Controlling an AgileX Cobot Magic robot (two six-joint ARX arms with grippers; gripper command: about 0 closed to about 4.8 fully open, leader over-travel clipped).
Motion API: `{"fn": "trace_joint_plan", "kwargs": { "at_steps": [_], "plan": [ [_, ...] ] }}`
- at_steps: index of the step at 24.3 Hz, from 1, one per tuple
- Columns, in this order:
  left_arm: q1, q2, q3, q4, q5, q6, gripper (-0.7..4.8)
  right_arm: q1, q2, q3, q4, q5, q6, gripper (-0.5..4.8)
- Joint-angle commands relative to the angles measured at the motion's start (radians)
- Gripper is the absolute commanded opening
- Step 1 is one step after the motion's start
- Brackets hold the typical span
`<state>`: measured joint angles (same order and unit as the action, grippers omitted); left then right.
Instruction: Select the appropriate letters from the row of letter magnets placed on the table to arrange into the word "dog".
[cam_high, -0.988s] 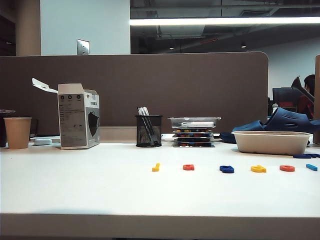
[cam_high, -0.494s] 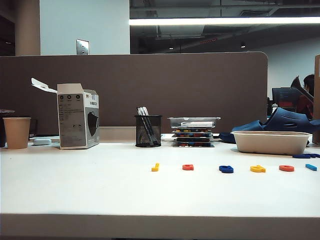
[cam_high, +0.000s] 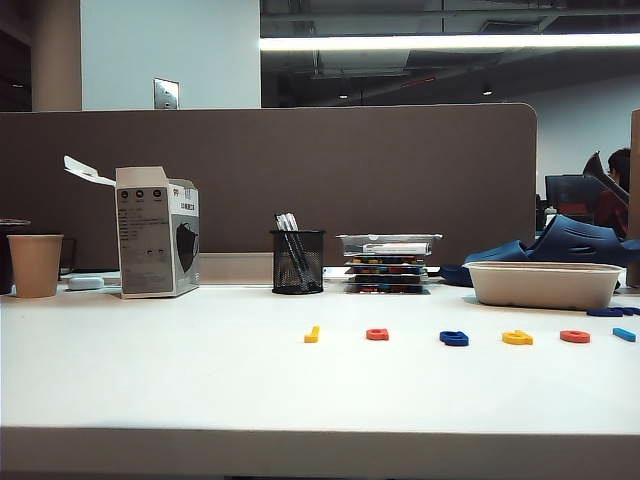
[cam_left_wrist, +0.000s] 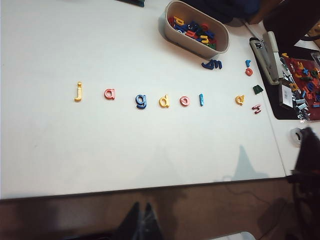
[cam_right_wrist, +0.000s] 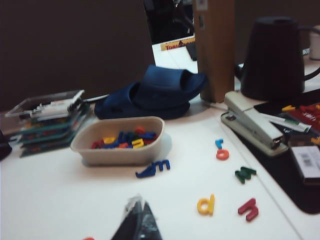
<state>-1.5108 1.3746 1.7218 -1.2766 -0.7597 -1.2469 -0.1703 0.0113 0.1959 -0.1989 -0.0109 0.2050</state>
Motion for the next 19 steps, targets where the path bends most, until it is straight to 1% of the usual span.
{"fn": "trace_joint_plan", "kwargs": {
  "at_steps": [1, 3, 4, 6, 11, 15, 16, 19],
  "plan": [
    [-0.001, -0.001, 0.002, -0.001, -0.004, 0.005, -0.05, 0.002, 0.034, 0.085, -0.062, 0.011, 0.004, -0.06],
    [-0.001, -0.001, 0.002, -0.001, -0.004, 0.005, -0.05, 0.002, 0.076, 0.15, -0.106, 0.008, 0.004, -0.06],
    [-0.001, -0.001, 0.002, -0.001, -0.003, 0.005, -0.05, 0.002, 0.126, 0.222, -0.159, 0.006, 0.003, -0.06],
    [-0.001, -0.001, 0.002, -0.001, -0.003, 0.005, -0.05, 0.002, 0.209, 0.33, -0.222, -0.033, -0.014, -0.06],
    [-0.001, -0.001, 0.002, -0.001, -0.003, 0.005, -0.05, 0.002, 0.37, 0.501, -0.332, -0.118, -0.027, -0.06],
    [-0.001, -0.001, 0.002, -0.001, -0.003, 0.005, -0.05, 0.003, 0.509, 0.602, -0.4, -0.152, -0.027, -0.06],
    [-0.001, -0.001, 0.002, -0.001, -0.003, 0.005, -0.05, 0.003, 0.573, 0.641, -0.412, -0.186, -0.027, -0.06],
    [-0.001, -0.001, 0.002, -0.001, -0.003, 0.005, -0.05, 0.003, 0.669, 0.69, -0.41, -0.279, -0.026, -0.06]
  ]
}}
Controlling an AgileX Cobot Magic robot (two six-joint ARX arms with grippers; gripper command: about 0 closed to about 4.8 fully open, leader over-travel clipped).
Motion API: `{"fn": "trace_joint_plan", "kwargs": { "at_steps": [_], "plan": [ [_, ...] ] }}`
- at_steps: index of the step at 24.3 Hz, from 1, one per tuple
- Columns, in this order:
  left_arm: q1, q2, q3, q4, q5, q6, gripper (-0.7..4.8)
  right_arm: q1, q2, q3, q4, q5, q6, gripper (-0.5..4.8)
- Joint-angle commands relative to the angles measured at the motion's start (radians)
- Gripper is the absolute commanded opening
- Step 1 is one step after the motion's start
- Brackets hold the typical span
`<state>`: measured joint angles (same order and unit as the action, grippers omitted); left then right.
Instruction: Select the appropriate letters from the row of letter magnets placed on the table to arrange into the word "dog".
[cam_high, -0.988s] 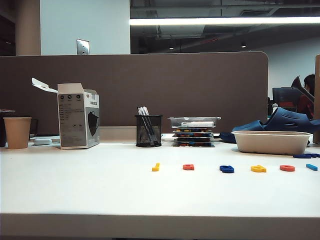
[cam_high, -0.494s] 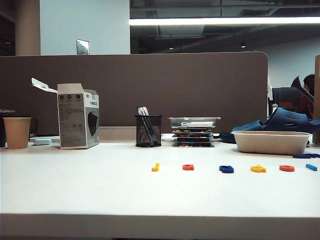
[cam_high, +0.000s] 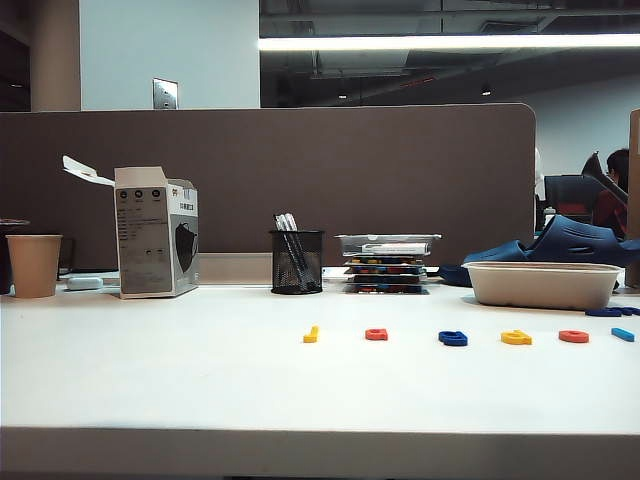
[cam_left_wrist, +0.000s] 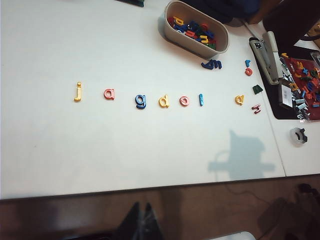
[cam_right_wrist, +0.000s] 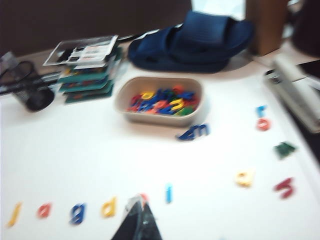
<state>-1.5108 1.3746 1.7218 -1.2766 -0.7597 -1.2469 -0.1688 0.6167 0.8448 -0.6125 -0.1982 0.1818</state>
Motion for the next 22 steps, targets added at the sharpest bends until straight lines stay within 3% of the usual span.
{"fn": "trace_joint_plan", "kwargs": {
  "at_steps": [1, 5, 14, 22],
  "plan": [
    [-0.001, -0.001, 0.002, -0.001, -0.003, 0.005, -0.05, 0.002, 0.104, 0.06, 0.002, -0.121, -0.003, -0.06],
    [-0.001, -0.001, 0.002, -0.001, -0.003, 0.005, -0.05, 0.039, 0.227, 0.127, -0.043, -0.133, 0.002, -0.06],
    [-0.001, 0.0, 0.002, -0.001, -0.003, 0.005, -0.05, 0.341, 0.644, 0.378, -0.248, 0.069, 0.03, -0.04],
    [0.0, 0.0, 0.002, -0.001, -0.003, 0.005, -0.05, 0.4, 0.889, 0.544, -0.362, 0.066, 0.058, 0.65]
  ]
}}
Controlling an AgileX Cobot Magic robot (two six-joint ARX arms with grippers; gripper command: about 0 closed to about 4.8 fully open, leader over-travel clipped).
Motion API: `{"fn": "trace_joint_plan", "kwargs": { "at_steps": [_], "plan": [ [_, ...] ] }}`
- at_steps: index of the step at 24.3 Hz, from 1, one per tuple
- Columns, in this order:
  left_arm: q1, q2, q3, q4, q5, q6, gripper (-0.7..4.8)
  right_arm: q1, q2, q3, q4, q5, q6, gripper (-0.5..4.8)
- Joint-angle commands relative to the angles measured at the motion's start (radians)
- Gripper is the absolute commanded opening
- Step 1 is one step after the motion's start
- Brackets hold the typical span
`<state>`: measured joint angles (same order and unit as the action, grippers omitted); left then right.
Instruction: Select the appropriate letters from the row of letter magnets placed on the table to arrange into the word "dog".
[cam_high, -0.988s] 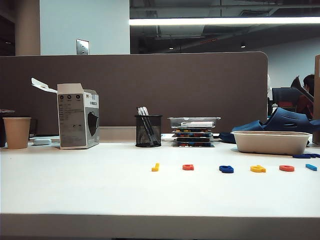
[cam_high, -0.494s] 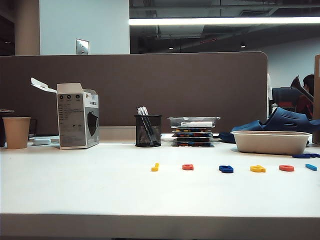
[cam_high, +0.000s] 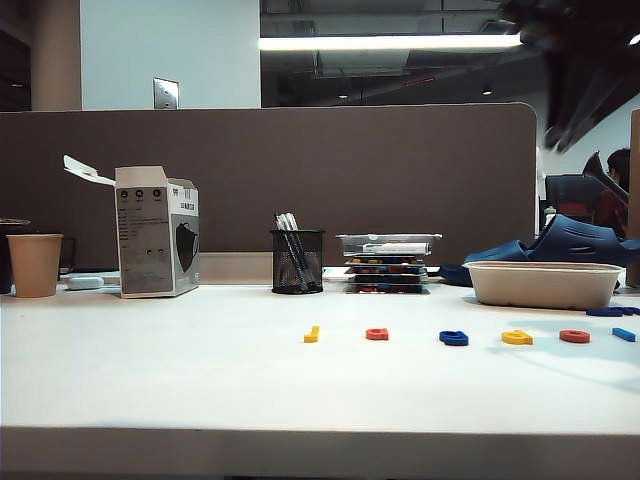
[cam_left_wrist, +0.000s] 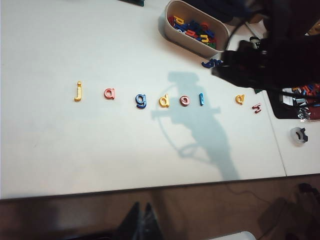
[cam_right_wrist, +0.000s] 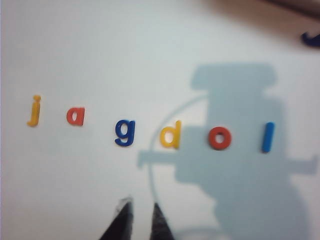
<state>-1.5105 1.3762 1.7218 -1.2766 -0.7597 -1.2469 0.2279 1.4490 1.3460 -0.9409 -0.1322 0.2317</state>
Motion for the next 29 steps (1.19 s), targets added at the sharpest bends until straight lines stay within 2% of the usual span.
{"fn": "trace_joint_plan", "kwargs": {
  "at_steps": [1, 6, 9, 12, 29],
  "plan": [
    [-0.002, -0.002, 0.002, -0.001, -0.003, 0.005, -0.05, 0.006, 0.1, 0.064, -0.044, 0.0, 0.008, 0.71],
    [-0.001, -0.002, 0.002, -0.001, -0.003, 0.005, -0.05, 0.015, 0.195, 0.091, -0.056, 0.007, 0.008, 1.59],
    [-0.002, -0.002, 0.002, -0.001, -0.003, 0.005, -0.05, 0.031, 0.267, 0.091, -0.048, 0.065, 0.012, 2.6],
    [-0.001, -0.002, 0.002, -0.001, -0.003, 0.005, -0.05, 0.042, 0.303, 0.091, -0.045, 0.111, 0.012, 2.66],
    [0.0, -0.002, 0.002, -0.001, -0.003, 0.005, -0.05, 0.092, 0.443, 0.091, 0.009, 0.109, 0.073, 2.66]
  ]
}}
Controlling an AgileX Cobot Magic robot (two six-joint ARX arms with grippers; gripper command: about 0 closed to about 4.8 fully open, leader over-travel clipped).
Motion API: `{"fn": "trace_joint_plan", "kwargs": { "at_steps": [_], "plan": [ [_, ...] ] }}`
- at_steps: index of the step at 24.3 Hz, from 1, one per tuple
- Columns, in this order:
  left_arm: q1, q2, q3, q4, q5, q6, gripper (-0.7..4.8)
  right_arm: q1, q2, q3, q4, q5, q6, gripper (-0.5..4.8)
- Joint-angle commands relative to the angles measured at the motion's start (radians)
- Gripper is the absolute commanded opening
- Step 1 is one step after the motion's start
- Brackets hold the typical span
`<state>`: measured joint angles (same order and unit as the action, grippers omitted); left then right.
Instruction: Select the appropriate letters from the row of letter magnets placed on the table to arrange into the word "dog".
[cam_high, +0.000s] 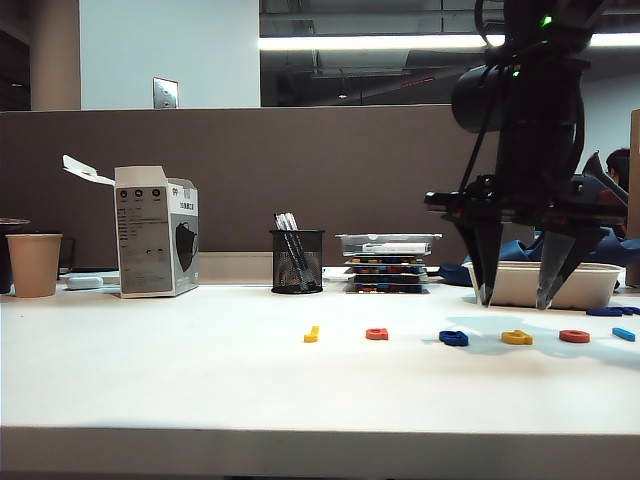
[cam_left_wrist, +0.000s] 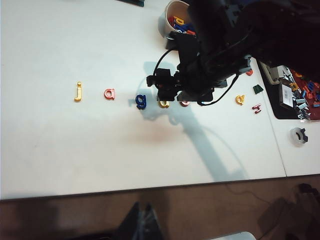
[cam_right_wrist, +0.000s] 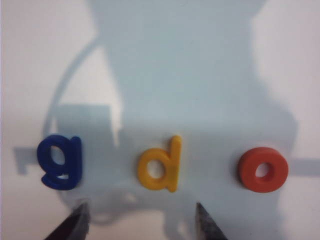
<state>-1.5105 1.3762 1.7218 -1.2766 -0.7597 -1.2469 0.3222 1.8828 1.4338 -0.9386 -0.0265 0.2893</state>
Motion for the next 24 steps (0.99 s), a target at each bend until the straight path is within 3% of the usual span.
{"fn": "trace_joint_plan", "kwargs": {
  "at_steps": [1, 24],
  "plan": [
    [0.0, -0.002, 0.002, 0.0, -0.003, 0.005, -0.05, -0.002, 0.014, 0.003, 0.006, 0.005, 0.019, 2.66],
    [0.0, -0.002, 0.002, -0.001, -0.003, 0.005, -0.05, -0.003, 0.095, 0.002, 0.031, 0.01, 0.019, 2.65]
  ]
}}
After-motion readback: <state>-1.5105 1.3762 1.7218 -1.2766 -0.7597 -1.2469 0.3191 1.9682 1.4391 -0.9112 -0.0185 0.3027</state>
